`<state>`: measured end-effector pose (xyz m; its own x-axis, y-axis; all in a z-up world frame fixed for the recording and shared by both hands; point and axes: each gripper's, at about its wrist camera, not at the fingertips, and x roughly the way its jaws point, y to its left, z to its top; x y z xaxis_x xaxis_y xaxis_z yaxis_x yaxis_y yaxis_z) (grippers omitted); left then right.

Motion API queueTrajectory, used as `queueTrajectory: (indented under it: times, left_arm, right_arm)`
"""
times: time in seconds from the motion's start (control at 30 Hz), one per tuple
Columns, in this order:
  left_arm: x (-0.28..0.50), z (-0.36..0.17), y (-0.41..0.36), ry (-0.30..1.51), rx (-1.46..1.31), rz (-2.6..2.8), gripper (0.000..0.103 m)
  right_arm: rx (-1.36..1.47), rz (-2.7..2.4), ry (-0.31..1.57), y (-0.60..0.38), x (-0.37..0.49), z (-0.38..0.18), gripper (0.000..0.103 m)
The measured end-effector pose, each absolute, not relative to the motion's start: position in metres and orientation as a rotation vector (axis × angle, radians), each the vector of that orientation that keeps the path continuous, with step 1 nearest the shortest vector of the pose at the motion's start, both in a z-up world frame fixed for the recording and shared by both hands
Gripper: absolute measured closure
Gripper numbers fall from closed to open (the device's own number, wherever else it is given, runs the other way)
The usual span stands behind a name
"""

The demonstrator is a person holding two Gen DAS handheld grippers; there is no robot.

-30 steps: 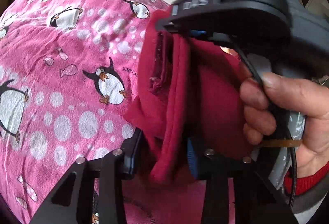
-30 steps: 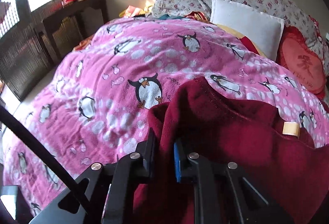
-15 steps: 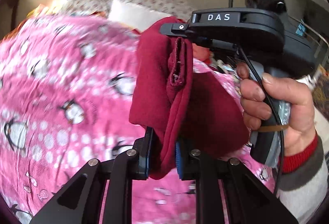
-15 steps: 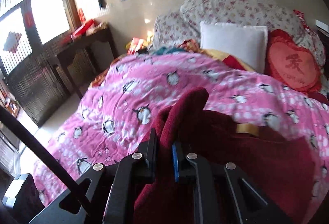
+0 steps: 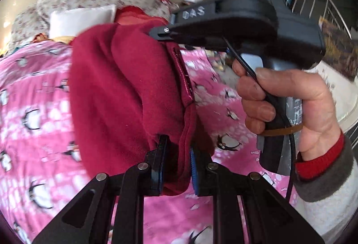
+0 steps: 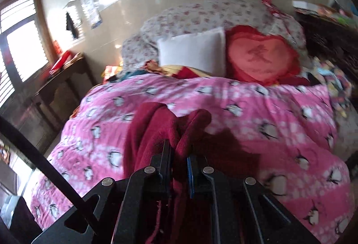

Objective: Fold small clothes
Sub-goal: 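Fold the lifted sweatshirt half over onto itself with the right tool, then lower the folded half onto the stack and open the right tool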

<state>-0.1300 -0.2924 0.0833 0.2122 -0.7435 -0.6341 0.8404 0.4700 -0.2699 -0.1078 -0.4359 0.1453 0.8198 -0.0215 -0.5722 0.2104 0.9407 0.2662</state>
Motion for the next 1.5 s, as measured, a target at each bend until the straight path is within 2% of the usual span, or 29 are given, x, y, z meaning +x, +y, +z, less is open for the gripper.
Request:
queueTrajectory:
  times: [0.23,0.3,0.33,0.37,0.4,0.43,0.5,0.57,0.6,0.7,0.73,0.77,0.8,0.9,1.07,1.13,1.17,1.2,1.37,1.5]
  left_arm:
    - [-0.138,0.061,-0.340,0.832,0.245,-1.109,0.083]
    - [-0.141,0.068,-0.335,0.825,0.261,-1.122,0.068]
    - [-0.141,0.075,-0.329,0.830,0.263,-1.140,0.063]
    - [-0.142,0.083,-0.321,0.822,0.263,-1.148,0.052]
    - [-0.142,0.094,-0.308,0.785,0.267,-1.139,0.042]
    - [-0.144,0.104,-0.296,0.739,0.273,-1.125,0.039]
    - [-0.140,0.118,-0.276,0.667,0.282,-1.084,0.028]
    - [-0.128,0.125,-0.263,0.623,0.290,-1.008,0.026]
    - [-0.118,0.125,-0.259,0.610,0.297,-0.958,0.026]
    - [-0.097,0.109,-0.254,0.668,0.308,-0.837,0.026]
    - [-0.095,0.102,-0.254,0.690,0.313,-0.823,0.026]
    - [-0.093,0.094,-0.255,0.715,0.314,-0.814,0.026]
    - [-0.088,0.083,-0.258,0.745,0.321,-0.806,0.026]
    - [-0.091,0.059,-0.259,0.791,0.335,-0.811,0.026]
    - [-0.098,0.041,-0.276,0.818,0.357,-0.830,0.026]
    - [-0.103,0.046,-0.274,0.799,0.363,-0.825,0.026]
    - [-0.104,0.050,-0.272,0.790,0.363,-0.823,0.026]
    - [-0.104,0.055,-0.270,0.774,0.361,-0.819,0.026]
    - [-0.086,0.086,-0.266,0.715,0.315,-0.765,0.026]
    - [-0.051,0.092,-0.280,0.730,0.279,-0.656,0.026]
  right_arm:
    - [0.387,-0.241,0.693,-0.488,-0.099,0.087,0.092]
    - [0.442,-0.218,0.697,-0.496,-0.099,0.077,0.090]
    - [0.467,-0.217,0.687,-0.499,-0.104,0.078,0.084]
    - [0.478,-0.225,0.676,-0.501,-0.108,0.080,0.076]
    - [0.482,-0.245,0.662,-0.503,-0.116,0.086,0.076]
    - [0.487,-0.244,0.649,-0.504,-0.124,0.093,0.075]
    - [0.491,-0.228,0.618,-0.503,-0.138,0.104,0.063]
    - [0.476,-0.210,0.592,-0.495,-0.146,0.114,0.027]
    - [0.477,-0.199,0.599,-0.491,-0.146,0.115,0.026]
    - [0.511,-0.117,0.656,-0.474,-0.135,0.105,0.026]
    - [0.509,-0.106,0.678,-0.470,-0.133,0.101,0.037]
    - [0.479,-0.103,0.724,-0.461,-0.127,0.091,0.077]
    - [0.423,-0.120,0.742,-0.454,-0.125,0.086,0.089]
    - [0.295,-0.171,0.717,-0.442,-0.137,0.086,0.091]
    - [0.313,-0.265,0.751,-0.462,-0.133,0.062,0.091]
    - [0.351,-0.251,0.727,-0.468,-0.135,0.059,0.088]
    - [0.383,-0.246,0.709,-0.472,-0.142,0.063,0.079]
    - [0.401,-0.249,0.692,-0.474,-0.147,0.069,0.076]
    - [0.335,-0.273,0.587,-0.460,-0.161,0.106,0.076]
    - [0.320,-0.226,0.594,-0.450,-0.140,0.109,0.077]
